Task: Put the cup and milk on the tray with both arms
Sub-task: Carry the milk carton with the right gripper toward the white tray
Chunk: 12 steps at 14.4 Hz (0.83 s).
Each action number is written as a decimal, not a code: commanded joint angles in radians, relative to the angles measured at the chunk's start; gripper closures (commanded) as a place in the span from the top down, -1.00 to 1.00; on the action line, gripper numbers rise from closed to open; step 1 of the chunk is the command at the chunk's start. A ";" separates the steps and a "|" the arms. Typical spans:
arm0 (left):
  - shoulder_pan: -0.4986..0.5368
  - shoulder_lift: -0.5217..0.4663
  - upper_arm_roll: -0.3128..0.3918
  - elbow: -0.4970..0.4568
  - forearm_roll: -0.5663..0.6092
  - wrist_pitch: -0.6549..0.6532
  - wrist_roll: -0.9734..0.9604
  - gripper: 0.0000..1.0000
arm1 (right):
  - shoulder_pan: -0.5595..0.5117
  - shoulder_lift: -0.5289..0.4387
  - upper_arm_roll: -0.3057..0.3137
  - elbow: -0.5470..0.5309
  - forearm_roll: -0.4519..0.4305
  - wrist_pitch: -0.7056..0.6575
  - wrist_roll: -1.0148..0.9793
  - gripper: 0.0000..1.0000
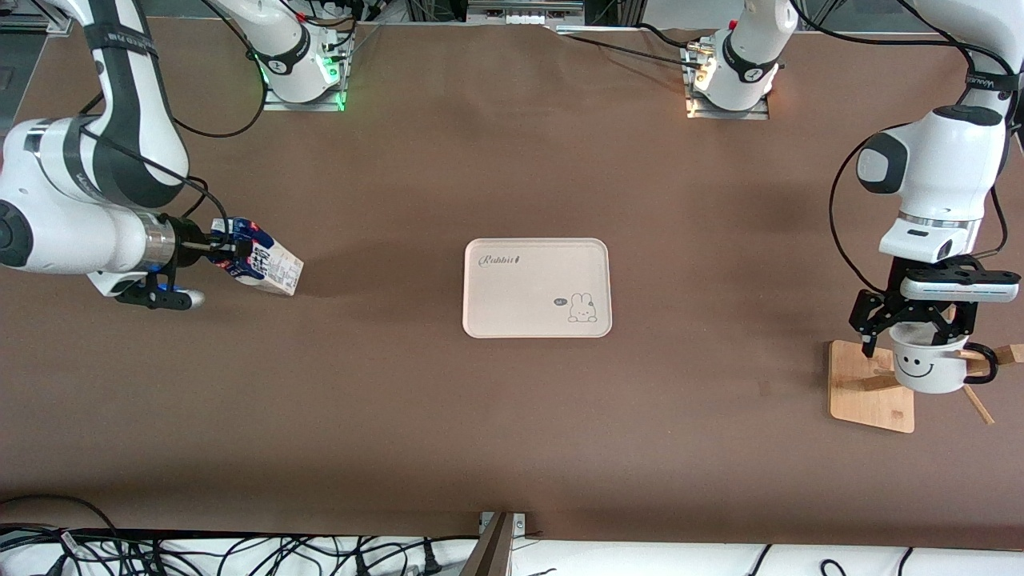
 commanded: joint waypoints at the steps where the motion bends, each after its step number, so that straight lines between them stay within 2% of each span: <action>1: 0.009 -0.022 0.004 -0.041 0.013 0.014 0.003 1.00 | 0.010 -0.063 0.082 -0.011 -0.007 -0.012 0.079 -0.08; 3: 0.010 -0.022 0.004 -0.041 0.012 0.014 0.005 0.98 | 0.010 -0.071 0.191 -0.005 -0.010 0.039 0.241 -0.08; 5: 0.010 -0.022 0.004 -0.041 0.012 0.012 0.005 0.60 | 0.021 -0.067 0.277 -0.003 -0.014 0.105 0.373 -0.08; 7: 0.010 -0.022 0.004 -0.041 0.012 0.012 0.005 0.29 | 0.071 -0.065 0.302 0.006 -0.010 0.151 0.459 -0.08; 10: 0.010 -0.022 0.004 -0.041 0.012 0.012 0.009 -0.20 | 0.176 -0.064 0.302 0.044 -0.019 0.160 0.478 -0.08; 12: 0.010 -0.022 0.005 -0.041 0.012 0.012 0.012 -0.42 | 0.248 -0.059 0.302 0.053 -0.074 0.168 0.437 -0.08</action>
